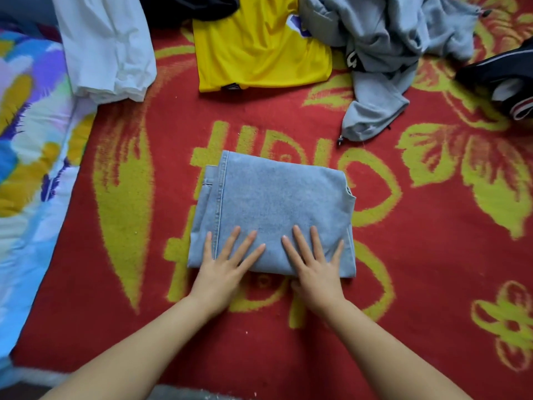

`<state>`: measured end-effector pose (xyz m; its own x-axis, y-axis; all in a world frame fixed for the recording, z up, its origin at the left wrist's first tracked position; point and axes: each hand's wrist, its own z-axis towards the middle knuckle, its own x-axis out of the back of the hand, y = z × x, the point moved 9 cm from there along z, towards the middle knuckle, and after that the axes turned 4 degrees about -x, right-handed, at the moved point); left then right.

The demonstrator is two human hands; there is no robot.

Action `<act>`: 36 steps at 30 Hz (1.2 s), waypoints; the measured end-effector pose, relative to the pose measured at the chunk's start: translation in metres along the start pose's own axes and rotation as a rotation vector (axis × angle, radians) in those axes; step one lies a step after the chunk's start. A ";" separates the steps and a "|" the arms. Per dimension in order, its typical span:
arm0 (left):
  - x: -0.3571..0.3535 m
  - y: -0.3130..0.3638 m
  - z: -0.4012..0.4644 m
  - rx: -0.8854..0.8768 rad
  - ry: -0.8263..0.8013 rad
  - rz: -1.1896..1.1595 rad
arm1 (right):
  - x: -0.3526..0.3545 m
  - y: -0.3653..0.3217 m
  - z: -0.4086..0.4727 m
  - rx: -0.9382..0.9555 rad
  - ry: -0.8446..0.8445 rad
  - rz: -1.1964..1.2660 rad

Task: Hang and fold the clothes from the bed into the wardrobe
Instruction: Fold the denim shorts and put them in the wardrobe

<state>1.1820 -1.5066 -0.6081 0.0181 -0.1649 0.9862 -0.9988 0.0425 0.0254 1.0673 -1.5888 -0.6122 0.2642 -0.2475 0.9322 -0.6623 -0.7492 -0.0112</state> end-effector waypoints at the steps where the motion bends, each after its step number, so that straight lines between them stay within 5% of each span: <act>1: -0.001 -0.008 0.007 0.037 0.006 0.001 | -0.001 0.005 0.007 -0.047 0.023 0.012; 10: 0.013 -0.045 0.038 0.145 -0.324 -0.088 | 0.018 0.019 0.038 -0.102 -0.123 0.190; 18: 0.162 -0.073 0.033 0.153 -0.187 0.026 | 0.175 0.007 0.028 0.016 -0.039 0.037; 24: 0.228 -0.092 -0.061 0.379 -0.119 0.046 | 0.258 -0.067 -0.004 0.296 0.122 -0.084; 36: 0.224 -0.014 -0.403 1.073 -0.086 -0.226 | 0.247 -0.313 -0.185 1.017 -0.013 -0.265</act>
<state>1.2190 -1.1470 -0.3213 0.2437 -0.1307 0.9610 -0.4944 -0.8692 0.0071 1.2106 -1.3015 -0.3119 0.3261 -0.0027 0.9453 0.3170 -0.9418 -0.1120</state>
